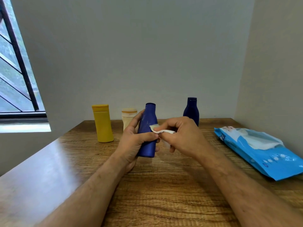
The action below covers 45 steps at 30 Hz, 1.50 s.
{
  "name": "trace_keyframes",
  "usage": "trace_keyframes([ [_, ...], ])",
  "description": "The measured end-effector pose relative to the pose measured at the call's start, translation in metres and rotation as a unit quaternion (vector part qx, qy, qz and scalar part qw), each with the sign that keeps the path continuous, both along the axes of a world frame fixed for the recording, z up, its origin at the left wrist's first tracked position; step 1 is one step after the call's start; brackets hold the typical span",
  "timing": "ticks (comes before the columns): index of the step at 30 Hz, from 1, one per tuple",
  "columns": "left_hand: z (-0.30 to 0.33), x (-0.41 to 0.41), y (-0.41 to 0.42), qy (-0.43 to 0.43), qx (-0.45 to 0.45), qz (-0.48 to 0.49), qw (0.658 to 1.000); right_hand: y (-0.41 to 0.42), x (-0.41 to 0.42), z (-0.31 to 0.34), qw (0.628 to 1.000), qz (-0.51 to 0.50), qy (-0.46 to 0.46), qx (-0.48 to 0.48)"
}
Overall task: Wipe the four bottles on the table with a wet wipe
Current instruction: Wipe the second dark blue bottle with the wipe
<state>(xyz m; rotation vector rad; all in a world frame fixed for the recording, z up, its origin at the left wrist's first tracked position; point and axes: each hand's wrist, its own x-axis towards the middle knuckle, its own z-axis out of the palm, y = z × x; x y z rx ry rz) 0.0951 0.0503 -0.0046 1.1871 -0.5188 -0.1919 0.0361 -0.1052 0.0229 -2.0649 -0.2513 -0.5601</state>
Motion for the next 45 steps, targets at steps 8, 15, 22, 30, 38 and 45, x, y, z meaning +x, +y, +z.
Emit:
trace_keyframes([
  [8, 0.005, -0.004, 0.001, 0.045, -0.041, -0.104, 0.993, -0.001, 0.003, -0.002, 0.994, -0.052, -0.078, 0.054],
  [15, 0.003, 0.003, 0.000, 0.065, -0.108, -0.079, 0.989, 0.005, -0.001, 0.000, 0.999, 0.019, -0.010, 0.050],
  [22, 0.003, 0.005, 0.001, 0.085, -0.135, -0.065, 0.985, 0.008, 0.000, -0.005, 0.999, 0.035, 0.006, -0.034],
  [30, 0.002, -0.003, -0.004, 0.058, -0.046, -0.111, 0.991, -0.002, 0.004, -0.002, 0.992, -0.094, -0.082, 0.030],
  [38, -0.003, 0.008, -0.005, 0.063, -0.092, -0.011, 0.994, 0.010, 0.006, -0.010, 0.988, 0.085, 0.100, -0.080],
  [45, 0.002, -0.001, -0.005, 0.098, -0.089, -0.063, 0.989, 0.009, 0.004, -0.008, 1.000, 0.001, 0.012, -0.004],
])
